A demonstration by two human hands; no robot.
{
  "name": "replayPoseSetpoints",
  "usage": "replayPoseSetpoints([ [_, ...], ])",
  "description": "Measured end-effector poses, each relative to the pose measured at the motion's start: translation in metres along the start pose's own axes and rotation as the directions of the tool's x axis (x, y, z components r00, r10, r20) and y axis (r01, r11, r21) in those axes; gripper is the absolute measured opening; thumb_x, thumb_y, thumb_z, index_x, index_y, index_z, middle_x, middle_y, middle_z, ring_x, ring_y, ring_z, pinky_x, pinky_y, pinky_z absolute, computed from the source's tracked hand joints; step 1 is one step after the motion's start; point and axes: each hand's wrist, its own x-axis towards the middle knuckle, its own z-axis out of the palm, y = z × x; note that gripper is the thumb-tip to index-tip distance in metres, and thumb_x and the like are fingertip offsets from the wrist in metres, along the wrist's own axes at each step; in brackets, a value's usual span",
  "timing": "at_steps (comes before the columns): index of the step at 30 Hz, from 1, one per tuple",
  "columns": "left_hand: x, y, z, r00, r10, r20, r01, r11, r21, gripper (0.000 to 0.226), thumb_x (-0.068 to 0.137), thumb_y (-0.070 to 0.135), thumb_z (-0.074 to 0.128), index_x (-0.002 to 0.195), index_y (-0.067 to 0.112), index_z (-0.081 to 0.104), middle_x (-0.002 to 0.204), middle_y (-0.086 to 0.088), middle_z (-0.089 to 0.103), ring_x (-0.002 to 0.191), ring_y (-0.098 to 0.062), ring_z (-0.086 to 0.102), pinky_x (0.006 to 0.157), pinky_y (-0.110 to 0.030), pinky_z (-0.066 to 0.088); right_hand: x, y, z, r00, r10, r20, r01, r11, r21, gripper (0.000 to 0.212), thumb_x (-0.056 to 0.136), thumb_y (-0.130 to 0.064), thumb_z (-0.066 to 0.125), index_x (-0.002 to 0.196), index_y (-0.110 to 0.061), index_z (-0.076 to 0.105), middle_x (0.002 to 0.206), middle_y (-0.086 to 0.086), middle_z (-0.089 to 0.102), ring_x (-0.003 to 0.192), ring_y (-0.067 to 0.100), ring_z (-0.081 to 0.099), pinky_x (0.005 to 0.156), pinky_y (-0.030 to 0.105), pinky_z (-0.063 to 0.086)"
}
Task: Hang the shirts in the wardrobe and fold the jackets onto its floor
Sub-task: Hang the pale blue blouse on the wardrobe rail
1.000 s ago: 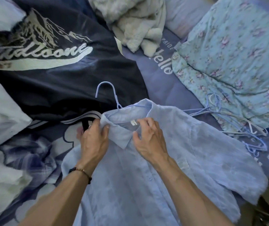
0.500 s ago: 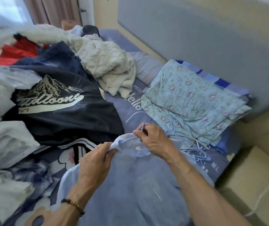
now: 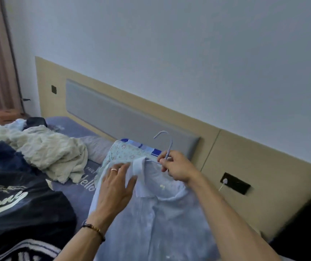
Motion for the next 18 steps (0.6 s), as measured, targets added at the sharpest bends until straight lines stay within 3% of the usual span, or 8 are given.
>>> replayPoseSetpoints([
  [3, 0.015, 0.051, -0.014, 0.994, 0.073, 0.085, -0.061, 0.989, -0.137, 0.064, 0.092, 0.059, 0.038, 0.135, 0.014, 0.054, 0.135, -0.005, 0.052, 0.12, -0.027, 0.052, 0.098, -0.037, 0.043, -0.014, -0.015, -0.033, 0.942, 0.207, -0.263, -0.114, 0.938, 0.328, 0.025, 0.096, -0.001, 0.042, 0.079, -0.013, 0.056, 0.065, 0.005, 0.045, 0.046, 0.012, 0.032, 0.036, 0.017, 0.021],
  [6, 0.018, 0.089, -0.03, 0.959, 0.172, 0.224, -0.107, 0.955, -0.276, 0.056, 0.094, 0.063, 0.041, 0.133, 0.025, 0.054, 0.126, 0.003, 0.054, 0.111, -0.017, 0.055, 0.087, -0.027, 0.041, -0.02, -0.032, -0.045, 0.82, 0.384, -0.424, -0.049, 0.786, 0.617, 0.017, 0.095, 0.001, 0.043, 0.083, -0.006, 0.054, 0.065, 0.008, 0.042, 0.046, 0.015, 0.032, 0.037, 0.02, 0.028],
  [8, 0.016, 0.109, -0.041, 0.856, 0.253, 0.452, -0.056, 0.913, -0.404, 0.048, 0.091, 0.06, 0.053, 0.13, 0.032, 0.053, 0.119, 0.01, 0.057, 0.104, -0.008, 0.058, 0.08, -0.02, 0.041, -0.024, -0.046, -0.048, 0.749, 0.45, -0.487, 0.041, 0.702, 0.711, 0.019, 0.091, 0.007, 0.038, 0.098, 0.001, 0.054, 0.077, 0.014, 0.049, 0.05, 0.018, 0.042, 0.046, 0.026, 0.046],
  [9, 0.016, 0.116, -0.045, 0.787, 0.291, 0.544, -0.041, 0.904, -0.425, 0.042, 0.09, 0.053, 0.06, 0.126, 0.034, 0.054, 0.115, 0.012, 0.059, 0.1, -0.006, 0.059, 0.078, -0.018, 0.042, -0.028, -0.053, -0.051, 0.728, 0.466, -0.503, 0.083, 0.668, 0.739, 0.026, 0.09, 0.01, 0.034, 0.108, 0.001, 0.052, 0.08, 0.014, 0.049, 0.052, 0.018, 0.044, 0.058, 0.033, 0.055],
  [10, 0.018, 0.121, -0.048, 0.74, 0.322, 0.591, -0.062, 0.907, -0.418, 0.034, 0.089, 0.041, 0.064, 0.121, 0.032, 0.055, 0.111, 0.01, 0.061, 0.097, -0.008, 0.06, 0.076, -0.019, 0.044, -0.031, -0.059, -0.056, 0.714, 0.476, -0.513, 0.111, 0.648, 0.754, 0.031, 0.091, 0.011, 0.032, 0.116, -0.001, 0.048, 0.078, 0.013, 0.048, 0.055, 0.018, 0.045, 0.075, 0.038, 0.058],
  [12, 0.025, 0.126, -0.05, 0.748, 0.357, 0.56, -0.152, 0.913, -0.38, 0.01, 0.09, 0.019, 0.057, 0.098, 0.025, 0.057, 0.096, 0.005, 0.063, 0.087, -0.011, 0.059, 0.071, -0.02, 0.044, -0.037, -0.069, -0.069, 0.683, 0.475, -0.555, 0.126, 0.672, 0.73, 0.034, 0.094, 0.007, 0.034, 0.124, 0.0, 0.047, 0.076, 0.011, 0.049, 0.058, 0.018, 0.049, 0.091, 0.046, 0.052],
  [15, 0.047, 0.133, -0.057, 0.8, 0.384, 0.461, -0.162, 0.878, -0.45, 0.018, 0.095, 0.016, 0.054, 0.079, 0.008, 0.055, 0.069, 0.007, 0.053, 0.061, -0.003, 0.045, 0.059, -0.018, 0.035, -0.038, -0.073, -0.088, 0.599, 0.401, -0.693, 0.122, 0.81, 0.574, 0.037, 0.086, -0.003, 0.035, 0.118, -0.001, 0.054, 0.096, 0.014, 0.061, 0.082, 0.03, 0.066, 0.085, 0.043, 0.053],
  [18, 0.069, 0.153, -0.065, 0.815, 0.437, 0.381, -0.187, 0.82, -0.541, 0.023, 0.096, 0.023, 0.059, 0.074, 0.023, 0.064, 0.059, 0.019, 0.057, 0.058, 0.006, 0.049, 0.059, -0.014, 0.038, -0.044, -0.069, -0.111, 0.545, 0.285, -0.789, 0.12, 0.904, 0.41, 0.026, 0.077, -0.004, 0.032, 0.092, -0.015, 0.049, 0.103, 0.016, 0.066, 0.096, 0.032, 0.066, 0.081, 0.041, 0.053],
])
